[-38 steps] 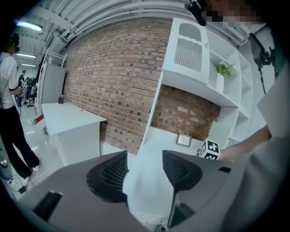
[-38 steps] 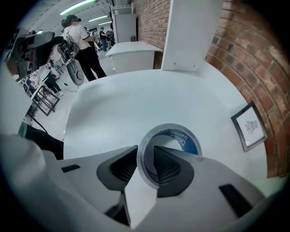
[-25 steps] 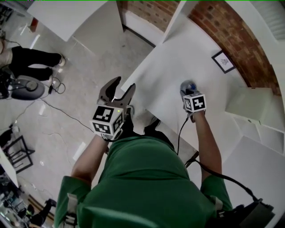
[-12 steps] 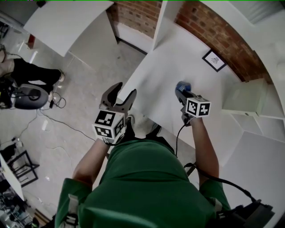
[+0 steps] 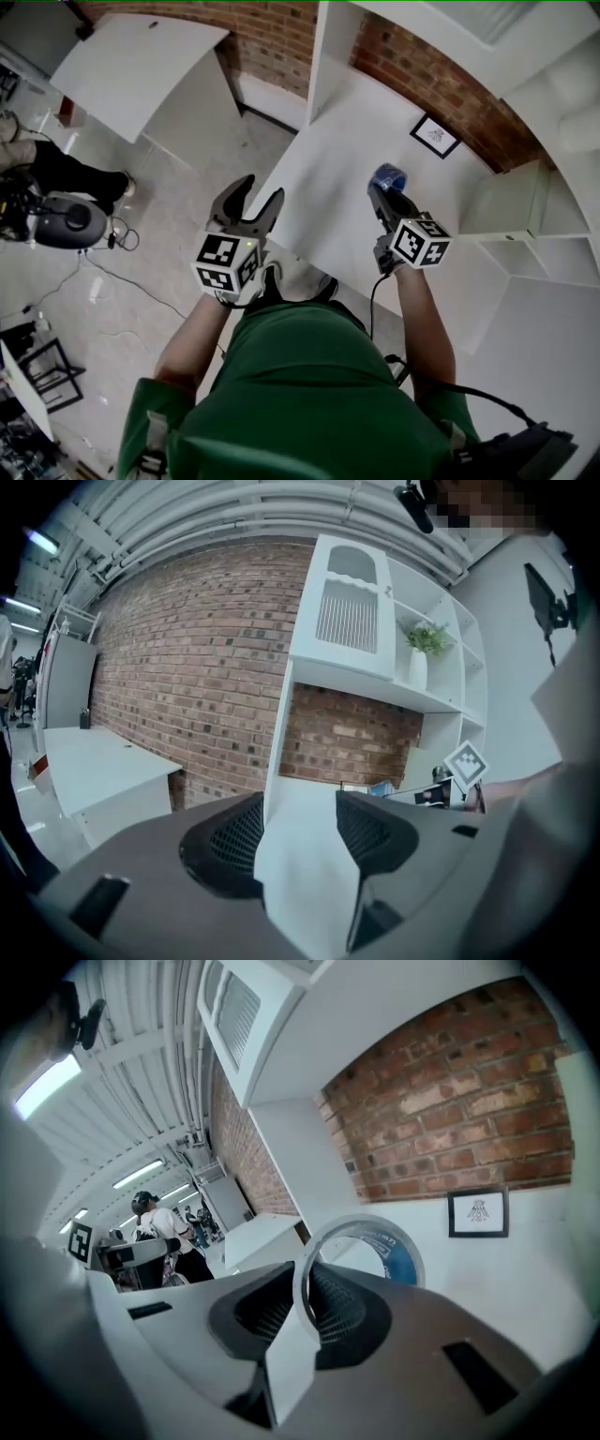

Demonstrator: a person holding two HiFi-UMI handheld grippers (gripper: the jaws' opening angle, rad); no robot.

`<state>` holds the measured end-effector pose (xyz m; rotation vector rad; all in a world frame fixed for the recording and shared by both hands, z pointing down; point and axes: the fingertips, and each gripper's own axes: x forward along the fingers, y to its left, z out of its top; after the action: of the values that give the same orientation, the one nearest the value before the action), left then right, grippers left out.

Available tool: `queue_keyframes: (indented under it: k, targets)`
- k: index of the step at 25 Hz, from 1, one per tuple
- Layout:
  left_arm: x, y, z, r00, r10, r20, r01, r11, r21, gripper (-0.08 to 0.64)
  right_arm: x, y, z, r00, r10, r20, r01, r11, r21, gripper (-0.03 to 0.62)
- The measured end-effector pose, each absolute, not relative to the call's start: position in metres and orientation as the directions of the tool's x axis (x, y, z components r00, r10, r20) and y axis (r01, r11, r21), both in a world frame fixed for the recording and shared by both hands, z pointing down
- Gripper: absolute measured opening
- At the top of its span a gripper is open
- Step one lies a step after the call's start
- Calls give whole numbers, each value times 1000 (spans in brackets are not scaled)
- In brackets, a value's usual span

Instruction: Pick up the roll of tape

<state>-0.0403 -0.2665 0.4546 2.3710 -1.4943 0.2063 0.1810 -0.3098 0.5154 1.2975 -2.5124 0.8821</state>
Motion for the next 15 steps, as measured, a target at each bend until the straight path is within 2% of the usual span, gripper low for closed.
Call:
queue_keyframes:
  k: [7, 15]
  targets:
    - [-35, -284, 418, 440, -869, 226, -897, -411, 163, 253, 181, -312, 442, -593, -753, 284, -797, 500, -338, 63]
    - [-28, -302, 380, 446, -882, 154, -893, -426, 148, 253, 190, -303, 362, -556, -824, 103, -828, 539, -156, 63]
